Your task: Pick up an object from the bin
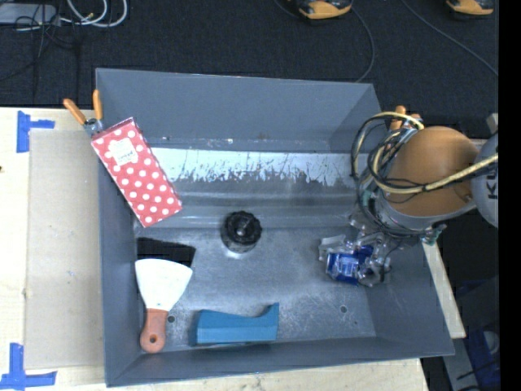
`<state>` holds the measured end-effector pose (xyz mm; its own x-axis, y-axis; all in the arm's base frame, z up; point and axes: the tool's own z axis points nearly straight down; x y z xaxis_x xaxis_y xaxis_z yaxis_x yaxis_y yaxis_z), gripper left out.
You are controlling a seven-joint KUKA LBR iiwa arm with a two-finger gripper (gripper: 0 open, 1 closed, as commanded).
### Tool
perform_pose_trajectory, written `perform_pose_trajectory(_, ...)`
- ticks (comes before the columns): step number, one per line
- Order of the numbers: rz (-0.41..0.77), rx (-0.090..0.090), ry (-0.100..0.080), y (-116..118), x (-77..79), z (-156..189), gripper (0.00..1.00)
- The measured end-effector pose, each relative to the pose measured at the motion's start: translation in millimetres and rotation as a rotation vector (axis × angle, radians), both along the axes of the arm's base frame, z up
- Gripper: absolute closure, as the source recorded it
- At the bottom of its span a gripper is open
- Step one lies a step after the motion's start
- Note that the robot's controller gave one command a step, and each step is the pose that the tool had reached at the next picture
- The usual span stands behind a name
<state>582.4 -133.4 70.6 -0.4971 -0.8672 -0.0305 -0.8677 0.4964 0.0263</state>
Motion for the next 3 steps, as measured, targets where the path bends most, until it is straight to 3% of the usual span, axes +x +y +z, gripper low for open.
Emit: perform_pose_trajectory(3, 0.000, 0.003, 0.003, 3, -0.9, 20, 1.00)
